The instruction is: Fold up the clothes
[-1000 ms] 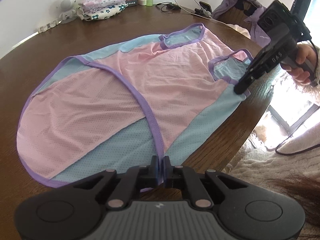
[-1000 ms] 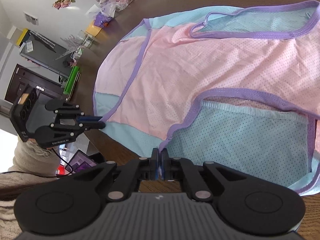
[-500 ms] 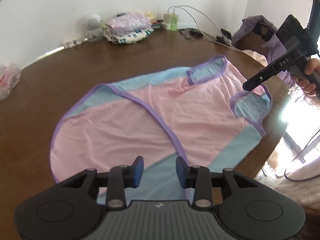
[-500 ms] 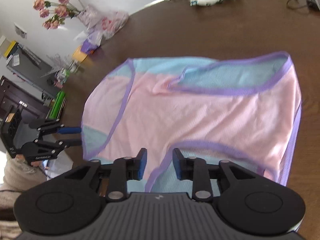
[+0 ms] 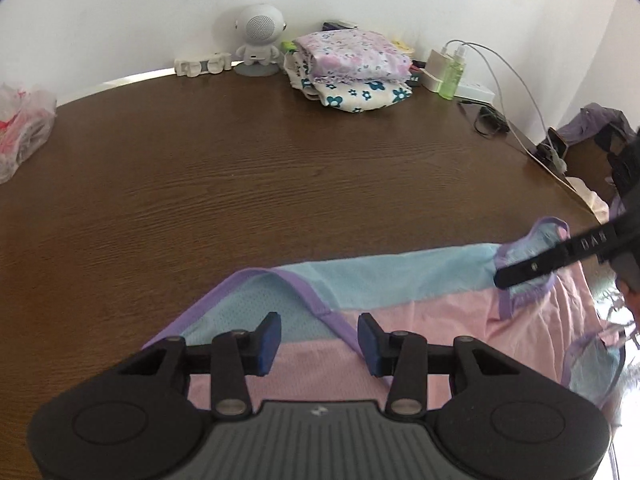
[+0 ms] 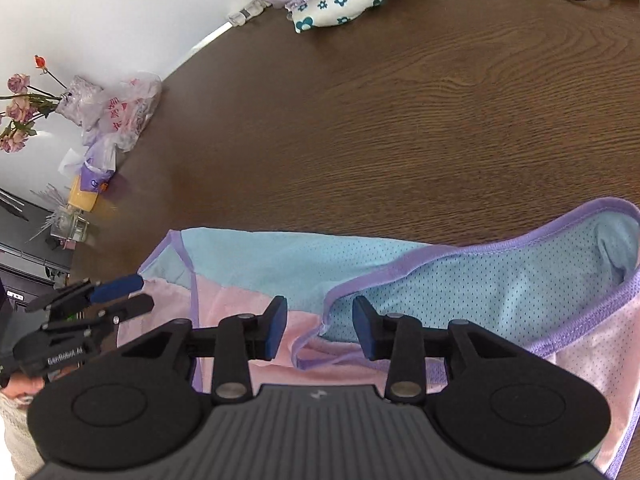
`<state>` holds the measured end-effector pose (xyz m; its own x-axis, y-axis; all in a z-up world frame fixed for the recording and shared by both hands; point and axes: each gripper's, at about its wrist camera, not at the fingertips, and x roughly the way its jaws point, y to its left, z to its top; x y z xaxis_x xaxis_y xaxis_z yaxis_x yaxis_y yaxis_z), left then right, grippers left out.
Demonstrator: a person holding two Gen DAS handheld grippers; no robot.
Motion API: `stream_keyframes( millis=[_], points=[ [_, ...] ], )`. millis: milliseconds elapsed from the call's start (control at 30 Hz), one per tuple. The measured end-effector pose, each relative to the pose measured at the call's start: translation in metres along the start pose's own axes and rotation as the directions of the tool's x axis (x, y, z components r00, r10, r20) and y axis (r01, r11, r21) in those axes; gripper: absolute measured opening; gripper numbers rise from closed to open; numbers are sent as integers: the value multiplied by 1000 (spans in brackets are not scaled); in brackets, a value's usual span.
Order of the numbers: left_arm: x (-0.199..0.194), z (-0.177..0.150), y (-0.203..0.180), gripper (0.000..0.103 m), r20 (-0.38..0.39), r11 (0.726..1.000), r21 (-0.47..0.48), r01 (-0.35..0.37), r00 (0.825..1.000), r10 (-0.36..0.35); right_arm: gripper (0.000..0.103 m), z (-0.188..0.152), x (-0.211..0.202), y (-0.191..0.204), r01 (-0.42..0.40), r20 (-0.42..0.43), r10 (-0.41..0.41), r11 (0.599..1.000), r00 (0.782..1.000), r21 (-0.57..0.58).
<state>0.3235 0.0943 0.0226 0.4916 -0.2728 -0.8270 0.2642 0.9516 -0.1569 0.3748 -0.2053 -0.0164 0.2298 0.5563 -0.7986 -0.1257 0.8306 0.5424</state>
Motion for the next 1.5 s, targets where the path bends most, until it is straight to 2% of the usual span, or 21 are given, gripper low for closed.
stream_keyframes(
  millis=[167,233,300,333,433,567,733,833,900,967,1133,1200,1300,1333,1500],
  points=[
    [33,20,11,38,-57,995,-98,-27,998,22,18,4,5,-5,2,11,-2,999,1000,34],
    [37,21,14,36,-27,992,-125,-26,999,23,12,6,7,-6,8,13,-9,999,1000,51],
    [39,20,15,7,11,990,-140,-28,999,30,7,8,7,-4,29,22,-30,998,999,49],
    [40,19,15,1,32,990,-137,-36,999,41,3,8,7,-2,45,35,-47,998,998,39],
    [38,13,18,1,71,986,-157,-60,995,72,2,13,-5,3,59,108,-58,998,992,-2],
    [33,6,32,1,118,963,-265,-43,990,77,2,21,-19,10,90,204,-69,992,976,-92],
    [38,2,37,1,144,953,-303,-28,987,75,3,27,-5,6,106,212,-77,986,974,-130],
    [38,2,38,3,149,948,-317,-27,986,78,5,28,4,-5,82,189,-64,993,980,-91],
    [37,3,38,3,152,949,-313,-26,985,77,12,29,7,-14,51,180,-41,997,983,-51],
    [34,2,38,4,156,952,-307,-13,986,64,26,30,4,-22,7,181,-6,1000,983,-4],
    [33,3,38,6,148,953,-302,14,989,32,27,30,-6,-27,-39,168,32,998,985,43],
    [35,3,37,6,142,953,-302,16,989,29,26,28,-11,-20,0,187,1,1000,982,-2],
    [37,5,36,6,135,953,-302,18,991,24,26,23,-18,-1,197,239,-156,968,958,-157],
    [38,5,36,6,132,953,-302,19,991,22,26,22,-17,2,227,243,-177,953,954,-198],
    [41,8,35,6,126,948,-318,16,992,26,26,19,-7,11,285,227,-212,884,951,-370]
  ],
)
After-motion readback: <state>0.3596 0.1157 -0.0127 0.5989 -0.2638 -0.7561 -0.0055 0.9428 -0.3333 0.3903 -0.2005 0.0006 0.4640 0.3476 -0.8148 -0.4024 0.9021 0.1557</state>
